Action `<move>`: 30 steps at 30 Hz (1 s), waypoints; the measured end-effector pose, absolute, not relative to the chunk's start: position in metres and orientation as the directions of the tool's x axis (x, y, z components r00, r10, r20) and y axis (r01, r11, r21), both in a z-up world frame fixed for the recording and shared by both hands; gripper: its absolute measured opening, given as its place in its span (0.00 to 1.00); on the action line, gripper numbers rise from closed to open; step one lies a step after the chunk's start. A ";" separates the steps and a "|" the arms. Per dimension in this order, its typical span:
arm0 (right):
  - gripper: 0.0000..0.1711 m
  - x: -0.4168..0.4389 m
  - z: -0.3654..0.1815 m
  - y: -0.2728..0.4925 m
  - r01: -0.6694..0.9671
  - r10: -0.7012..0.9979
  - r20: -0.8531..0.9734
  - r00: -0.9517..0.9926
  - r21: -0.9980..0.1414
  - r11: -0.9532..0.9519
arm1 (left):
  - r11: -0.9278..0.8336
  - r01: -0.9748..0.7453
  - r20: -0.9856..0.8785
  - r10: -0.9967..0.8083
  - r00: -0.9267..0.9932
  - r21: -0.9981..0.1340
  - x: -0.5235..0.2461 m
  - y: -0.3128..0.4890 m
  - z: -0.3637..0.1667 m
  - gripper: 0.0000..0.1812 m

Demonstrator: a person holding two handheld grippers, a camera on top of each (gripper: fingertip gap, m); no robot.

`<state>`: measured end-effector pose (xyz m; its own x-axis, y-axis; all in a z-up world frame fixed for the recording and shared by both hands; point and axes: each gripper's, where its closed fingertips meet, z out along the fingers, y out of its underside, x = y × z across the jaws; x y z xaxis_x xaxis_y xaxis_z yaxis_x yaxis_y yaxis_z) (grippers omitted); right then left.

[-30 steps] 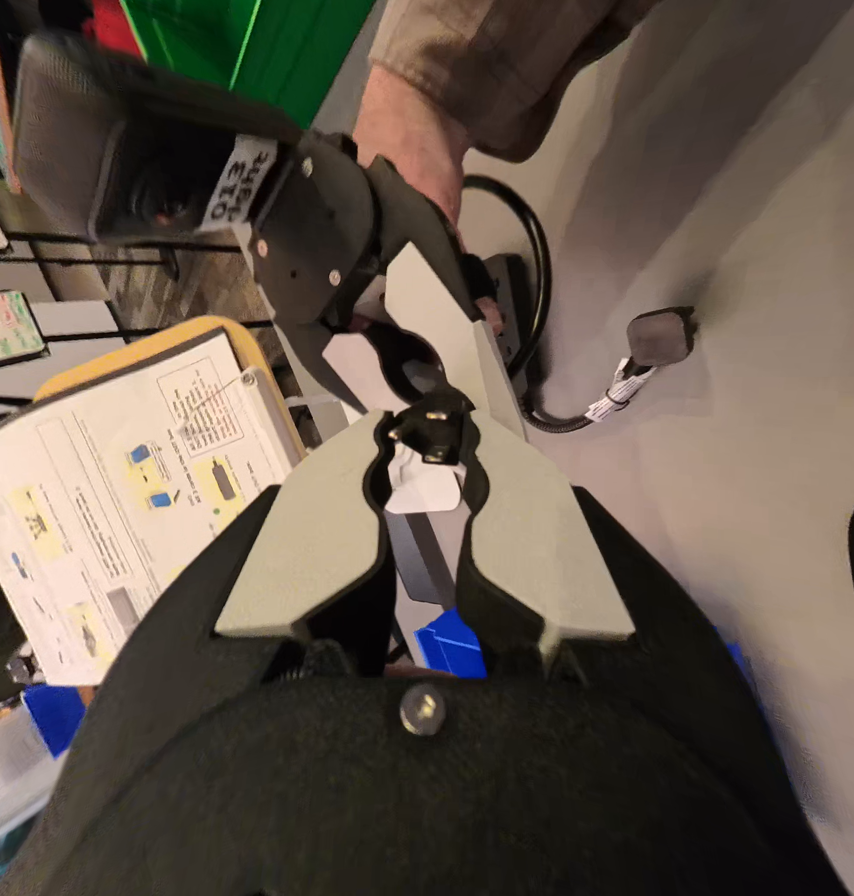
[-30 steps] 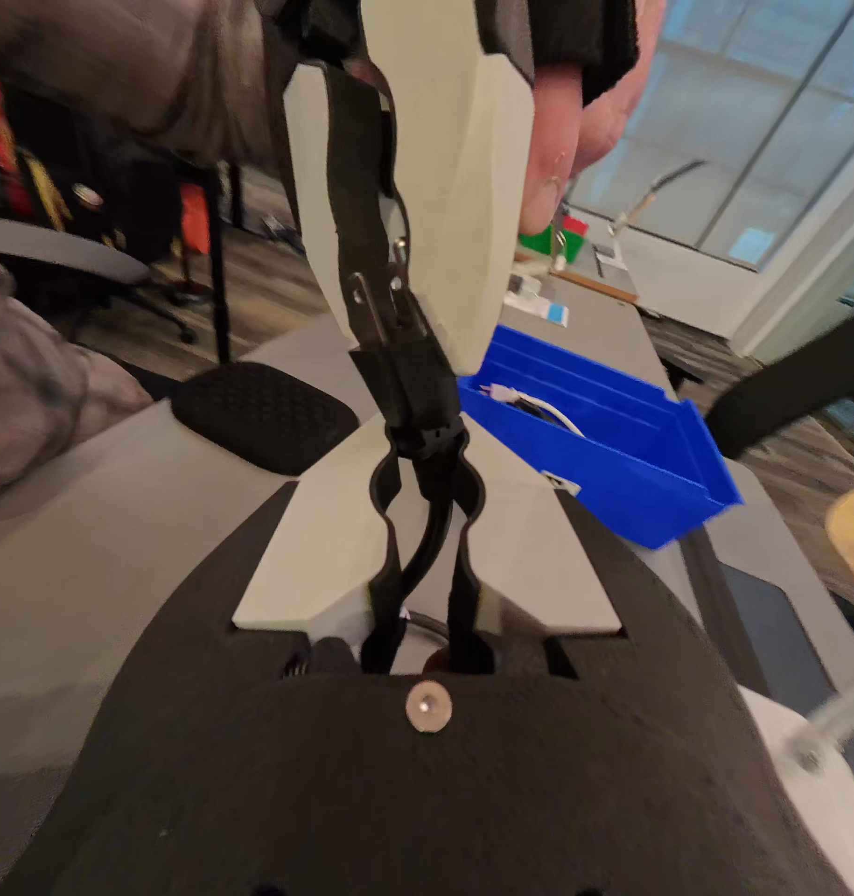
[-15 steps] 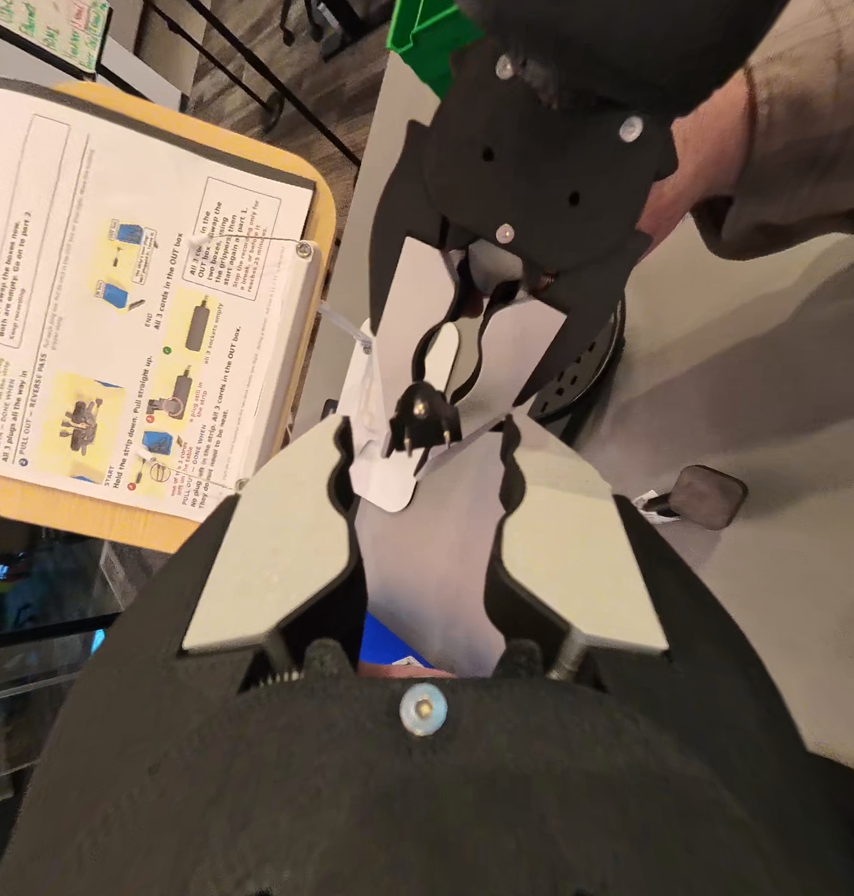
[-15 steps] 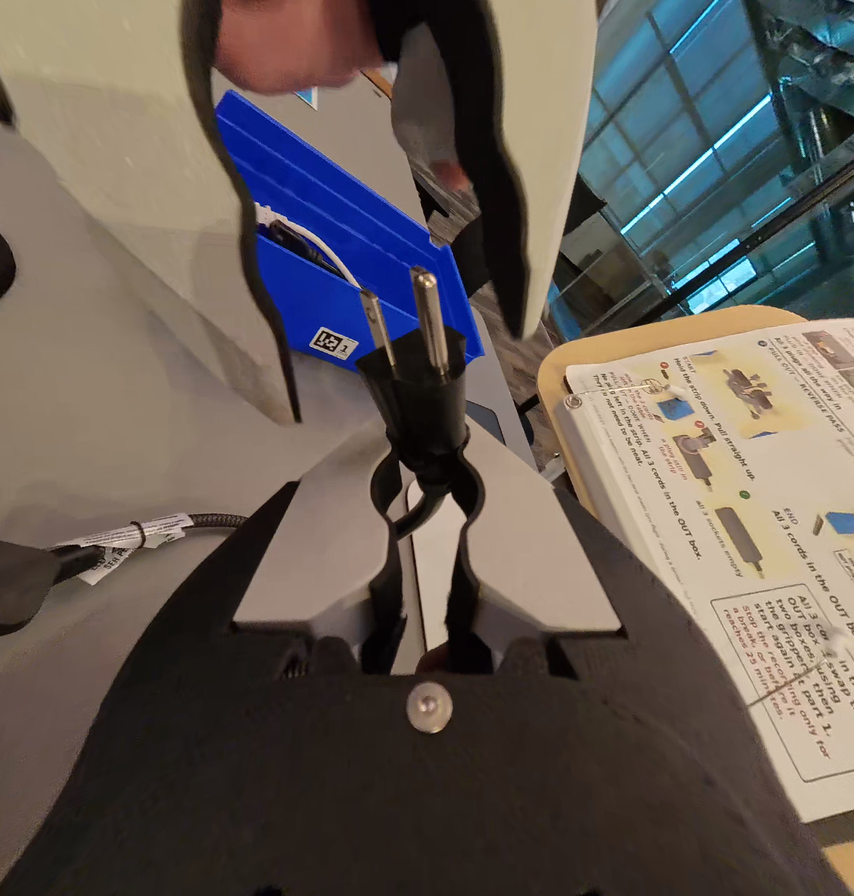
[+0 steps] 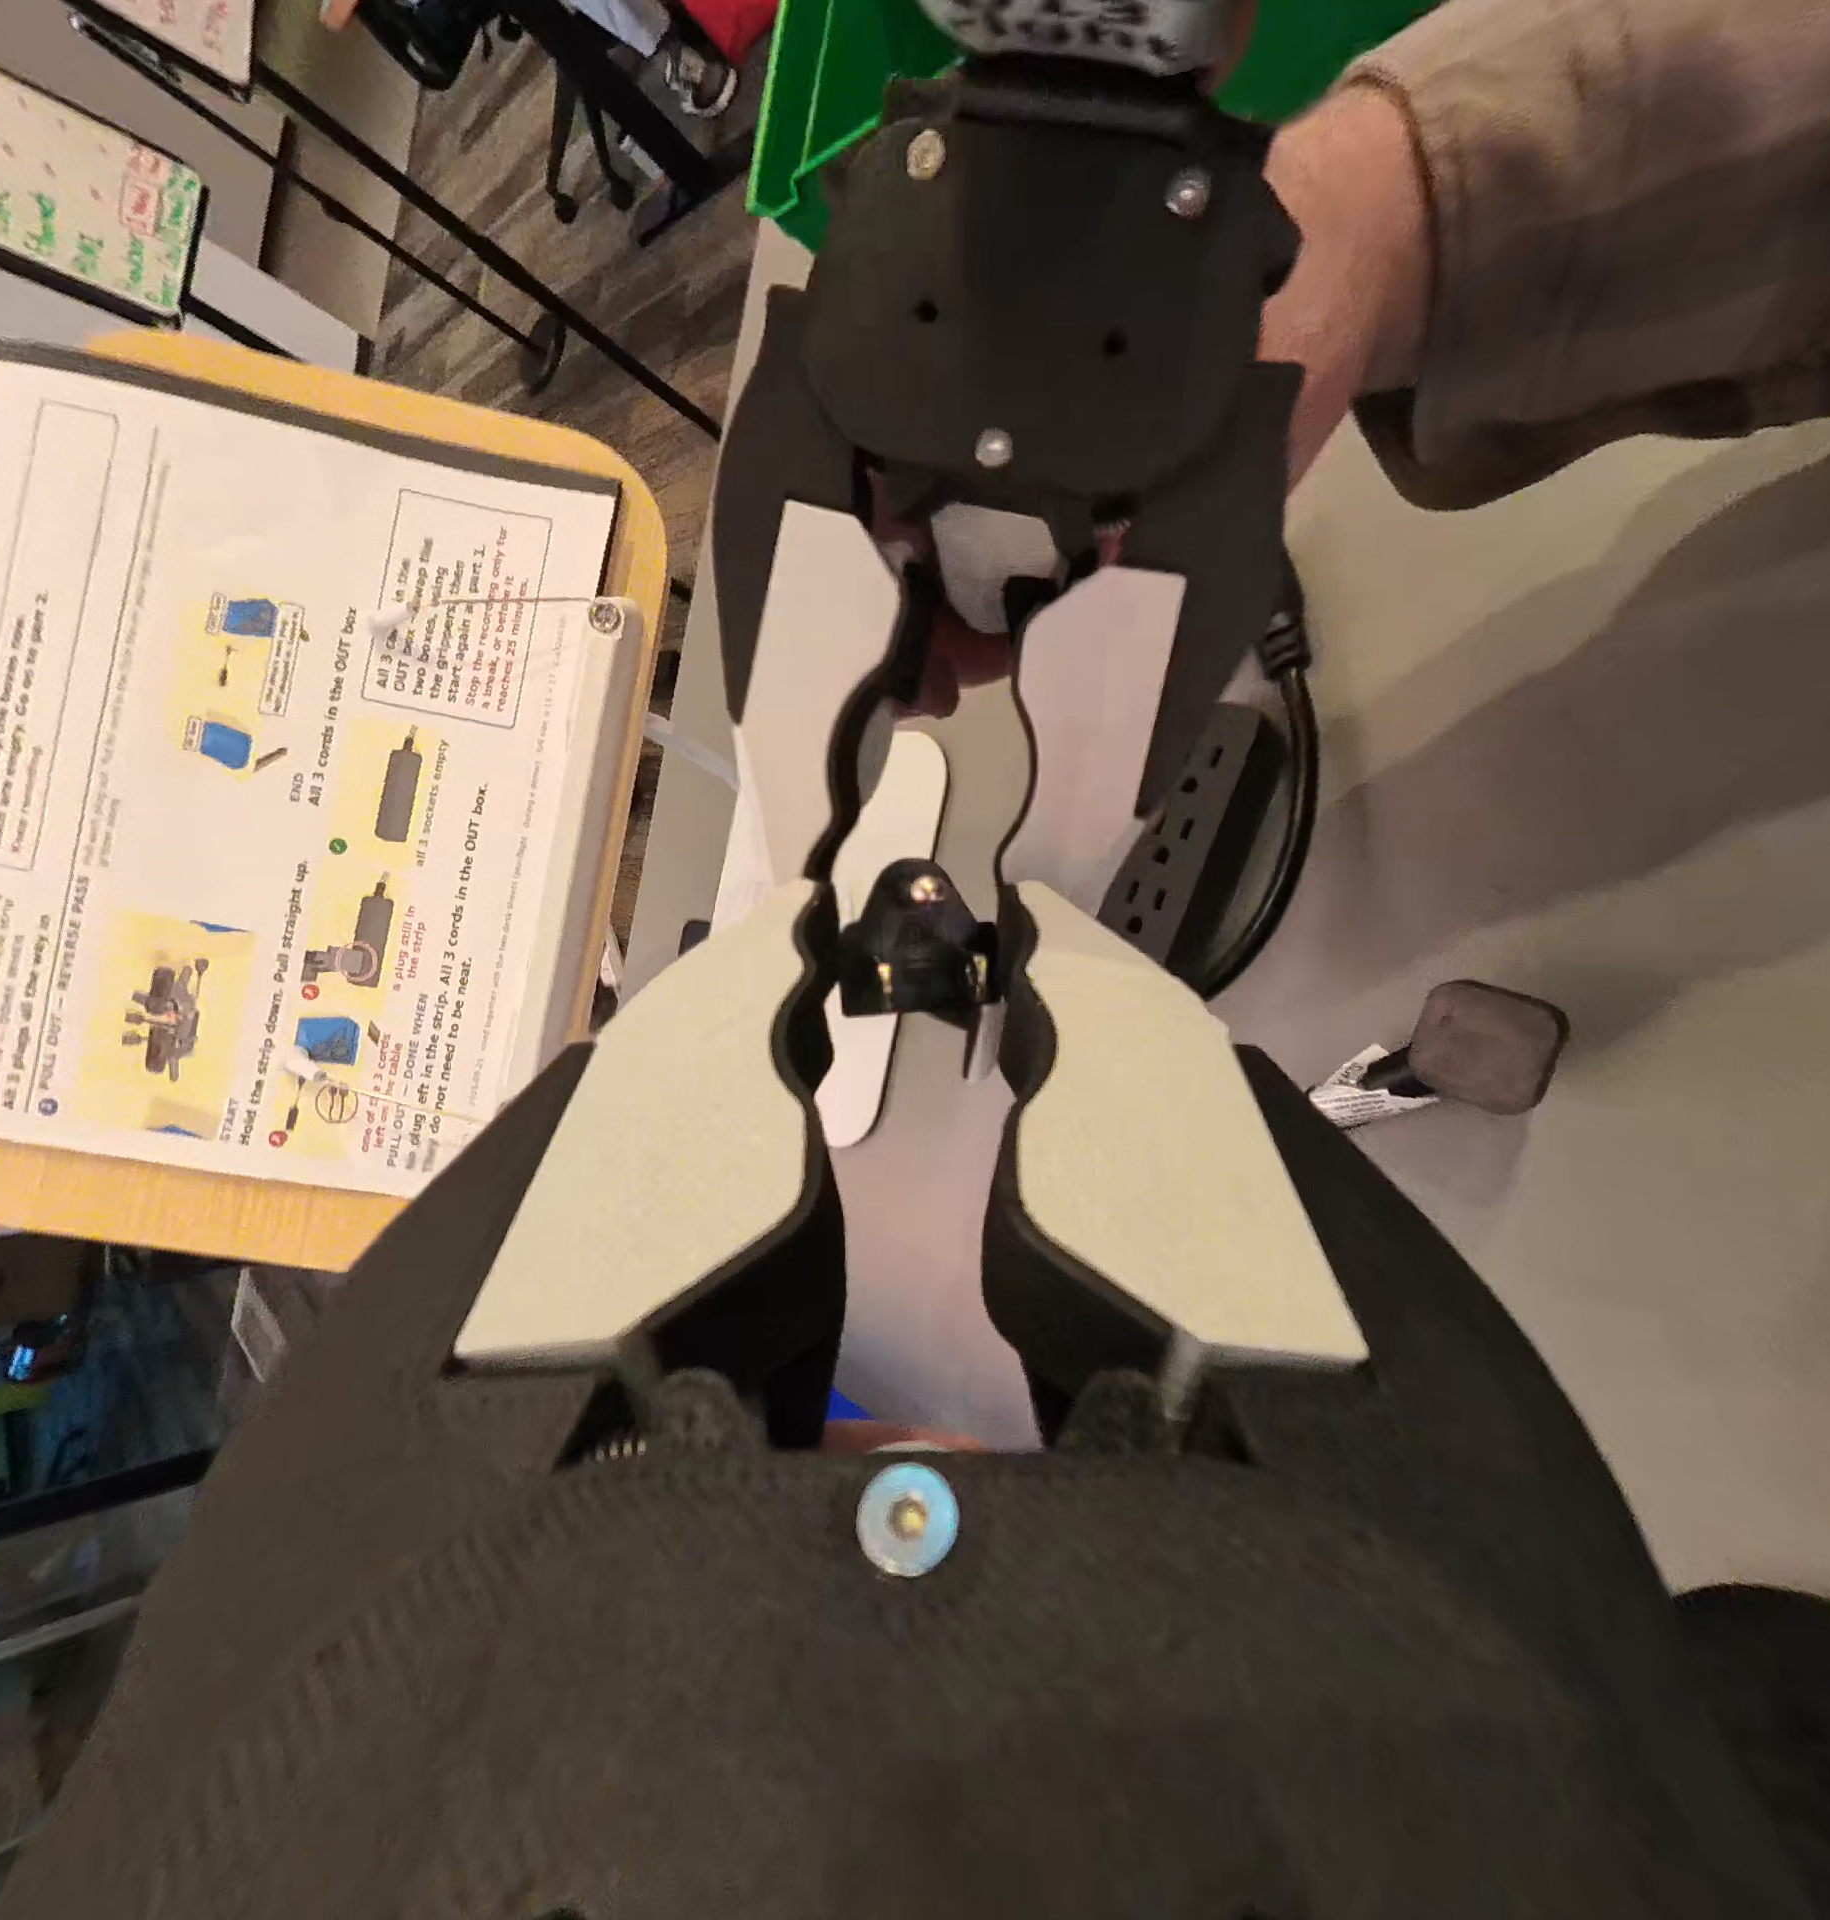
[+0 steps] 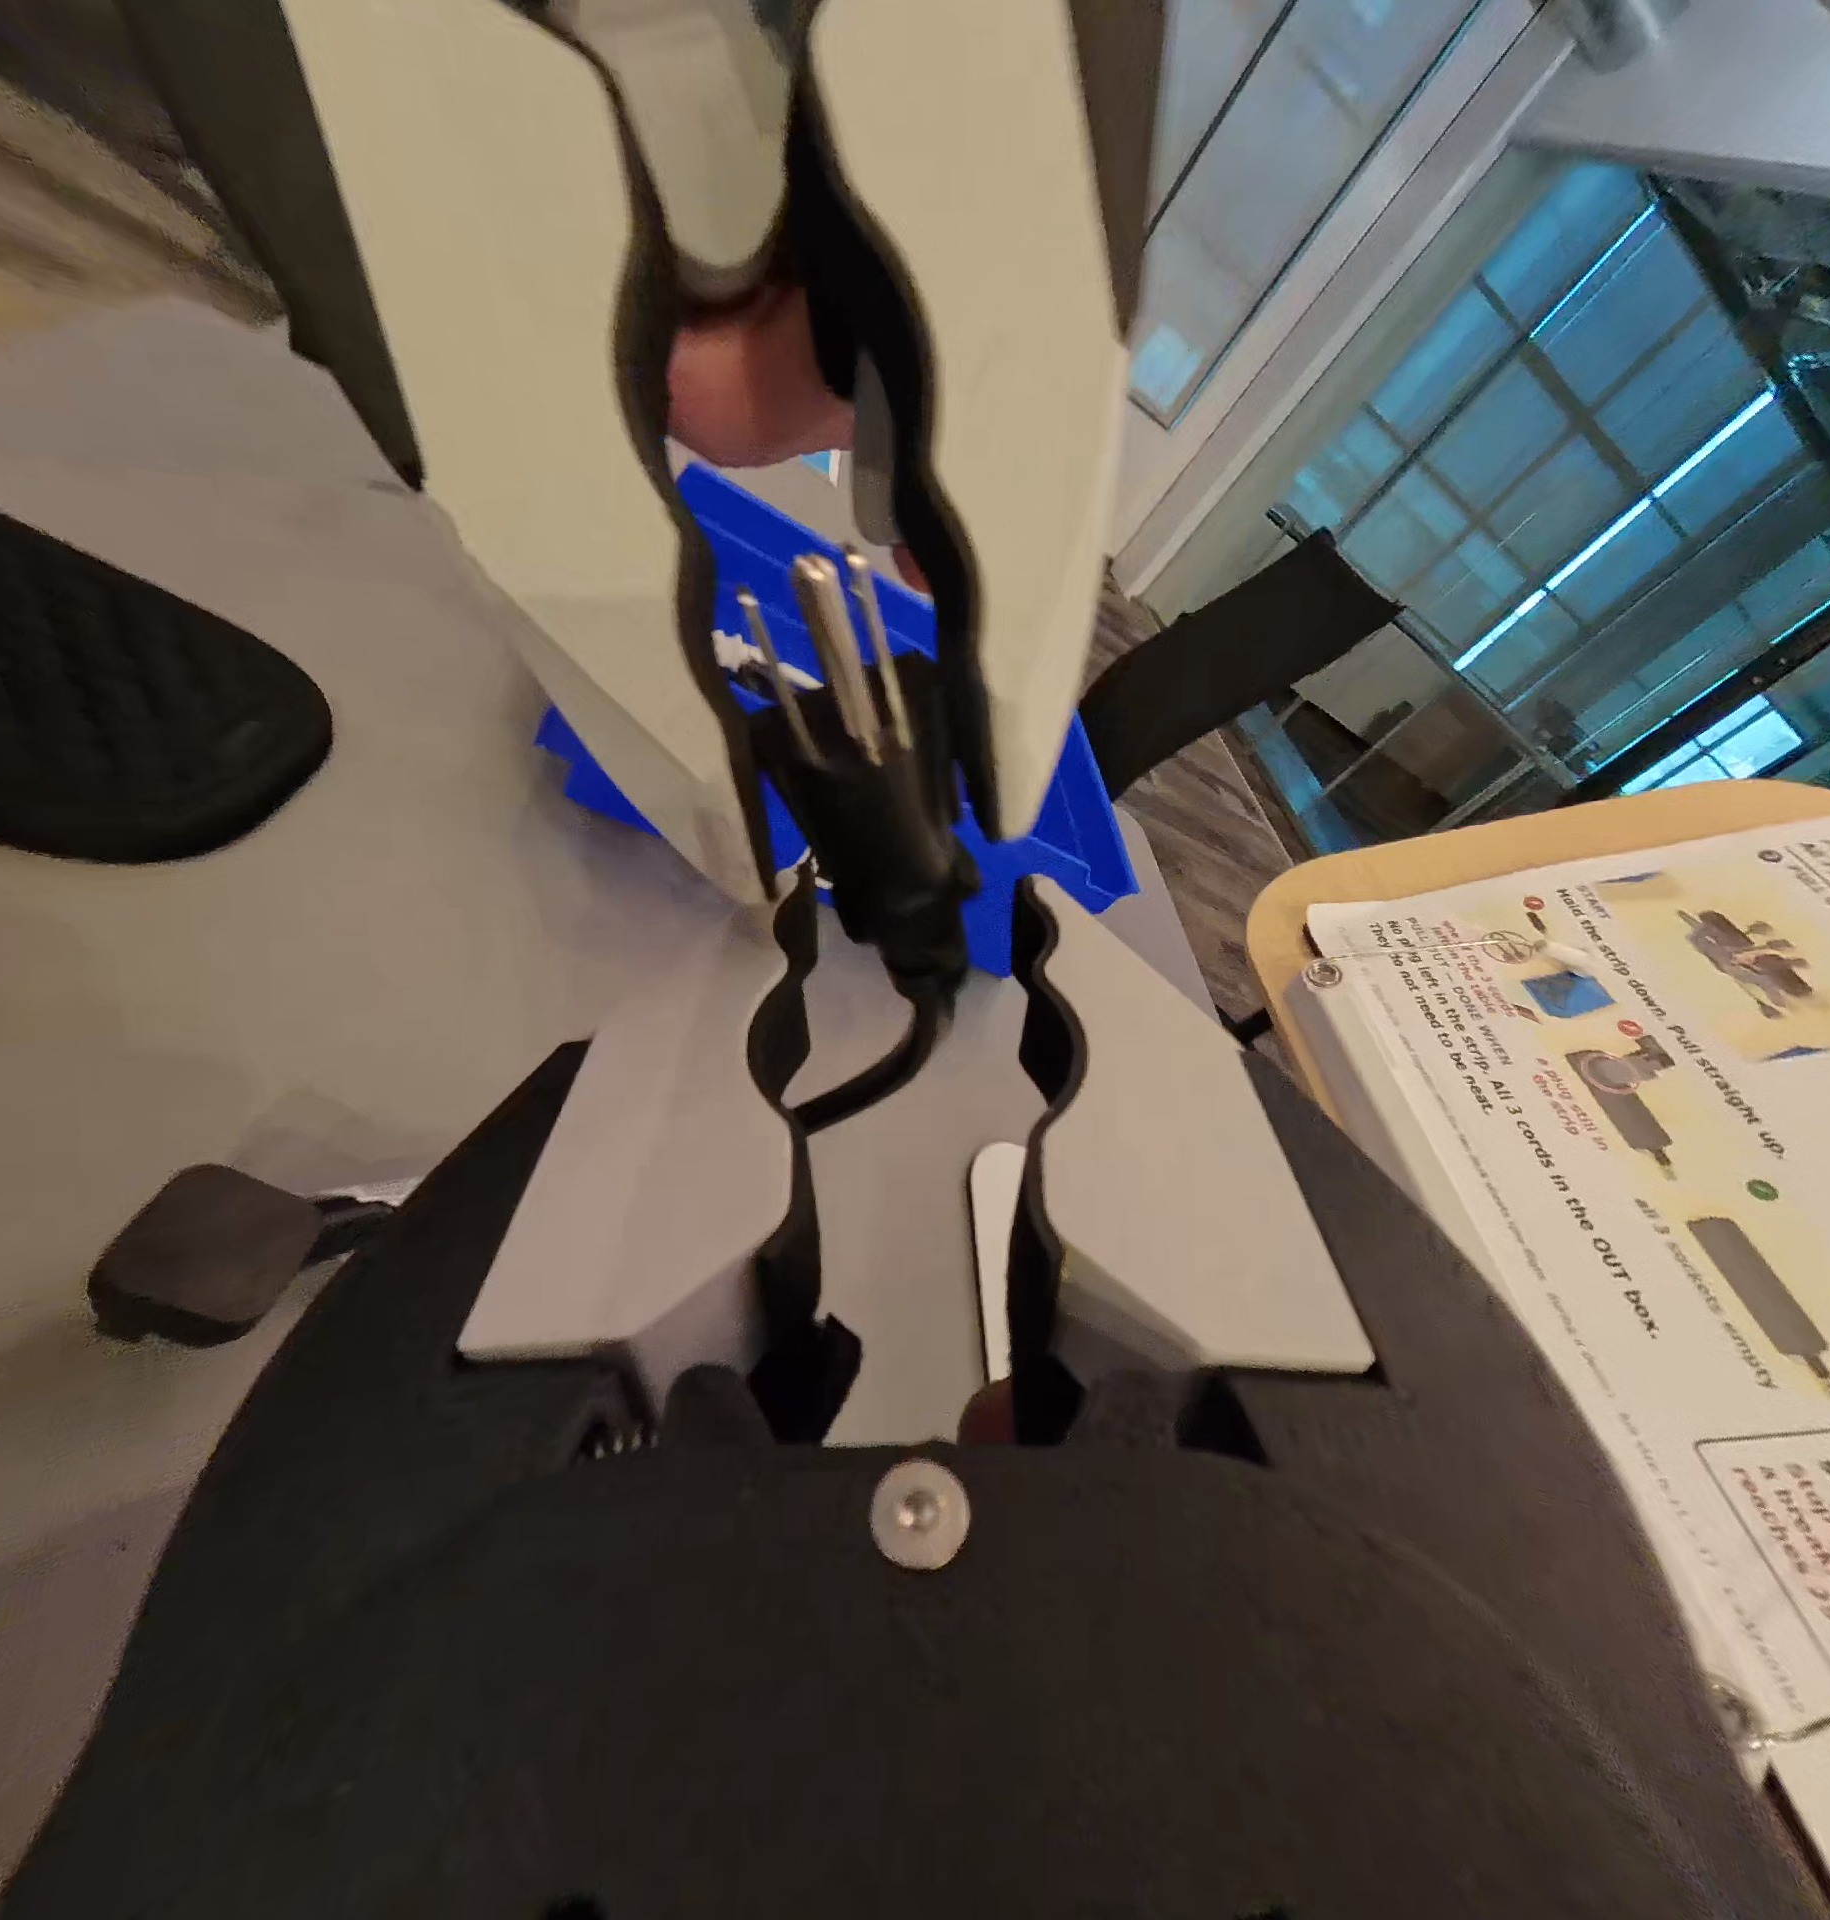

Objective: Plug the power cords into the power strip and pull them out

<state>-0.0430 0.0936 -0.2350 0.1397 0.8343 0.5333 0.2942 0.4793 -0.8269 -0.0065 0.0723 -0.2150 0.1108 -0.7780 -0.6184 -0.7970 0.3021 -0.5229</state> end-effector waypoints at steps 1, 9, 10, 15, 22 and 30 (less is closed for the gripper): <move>0.22 -0.040 -0.231 0.092 0.261 0.849 0.511 0.138 -0.845 0.466 | 0.310 -0.785 -0.610 -0.785 0.107 -0.536 -0.005 0.069 -0.212 0.15; 0.26 -0.024 -0.209 0.057 -0.103 0.940 0.335 -0.057 -0.939 0.328 | 0.400 -0.650 -0.520 -0.854 -0.008 -0.646 0.011 0.033 -0.181 0.15; 0.28 -0.024 -0.208 0.054 -0.136 0.943 0.325 -0.068 -0.940 0.314 | 0.405 -0.628 -0.510 -0.860 -0.015 -0.664 0.014 0.030 -0.176 0.15; 0.14 -0.030 -0.192 0.035 -0.318 0.948 0.270 -0.169 -0.925 0.207 | 0.388 -0.524 -0.443 -0.896 -0.023 -0.758 0.027 0.021 -0.161 0.15; 0.05 -0.030 -0.179 0.045 -0.358 0.968 0.203 -0.144 -0.923 0.140 | 0.368 -0.484 -0.438 -0.898 0.035 -0.794 0.019 0.032 -0.153 0.15; 0.04 -0.013 -0.192 0.062 -0.012 0.947 0.321 -0.020 -0.947 0.321 | 0.267 -0.345 -0.316 -0.944 0.092 -0.900 0.001 0.048 -0.173 0.16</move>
